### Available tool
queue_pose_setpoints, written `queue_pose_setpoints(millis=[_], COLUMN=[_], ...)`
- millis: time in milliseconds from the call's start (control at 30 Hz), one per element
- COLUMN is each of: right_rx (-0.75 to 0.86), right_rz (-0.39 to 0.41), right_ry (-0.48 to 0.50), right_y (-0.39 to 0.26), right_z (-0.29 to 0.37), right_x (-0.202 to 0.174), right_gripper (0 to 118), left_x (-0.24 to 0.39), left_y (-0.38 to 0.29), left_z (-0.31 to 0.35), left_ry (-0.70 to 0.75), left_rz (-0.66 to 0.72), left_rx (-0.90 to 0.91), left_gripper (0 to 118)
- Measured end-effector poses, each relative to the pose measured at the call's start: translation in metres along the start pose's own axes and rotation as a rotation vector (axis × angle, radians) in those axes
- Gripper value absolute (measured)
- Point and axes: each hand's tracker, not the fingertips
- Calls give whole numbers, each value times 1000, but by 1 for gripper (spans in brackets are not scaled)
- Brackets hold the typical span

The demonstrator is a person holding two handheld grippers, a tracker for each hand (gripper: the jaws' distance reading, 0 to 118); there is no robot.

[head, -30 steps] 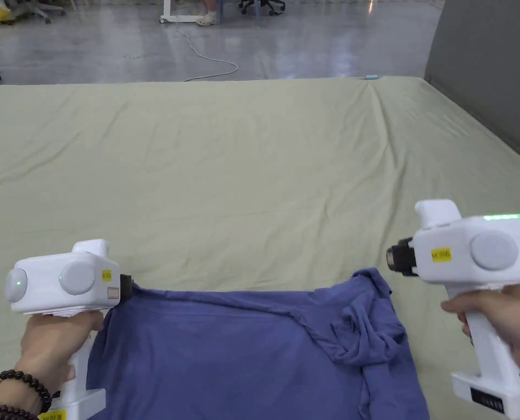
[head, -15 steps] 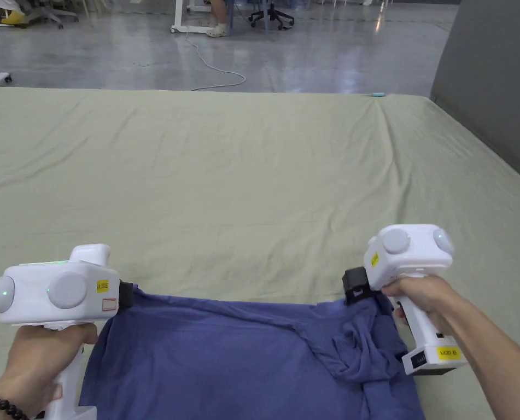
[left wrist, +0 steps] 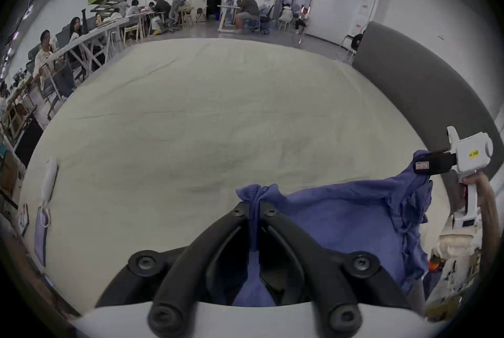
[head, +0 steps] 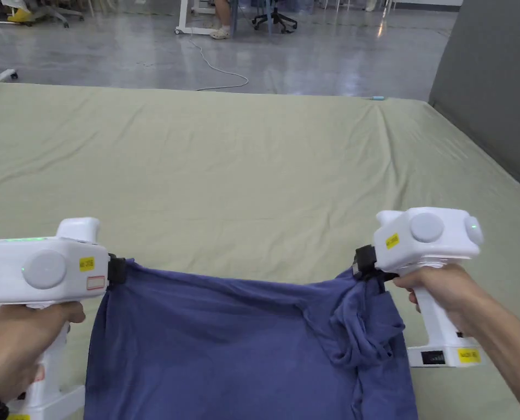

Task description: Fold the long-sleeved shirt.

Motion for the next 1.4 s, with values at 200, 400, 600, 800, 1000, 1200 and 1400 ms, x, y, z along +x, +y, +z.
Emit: queue_pose_setpoints(millis=[200, 400, 600, 800, 1000, 1200, 1400], right_rx=[110, 106, -22, -201, -214, -166, 127], right_rz=[45, 82, 123, 194, 157, 208, 189], right_ry=[53, 95, 108, 29, 25, -8, -37], right_y=[-65, -138, -204, -239, -236, -230, -183], right_z=[86, 125, 129, 73, 61, 93, 153], right_x=[-9, -15, -16, -13, -6, -10, -33], right_gripper=[17, 17, 17, 17, 17, 91, 90], left_x=[-7, -14, -18, -11, -9, -13, 1], left_y=[-42, -103, -153, -186, -195, -180, -140], left_z=[83, 127, 121, 71, 48, 76, 136], left_ry=[-37, -99, -126, -152, -112, -130, -98], left_rz=[-20, -49, -83, -94, -78, -57, -18], left_rx=[18, -103, -260, -407, -385, -302, -25], left_gripper=[0, 0, 0, 0, 0, 104, 118])
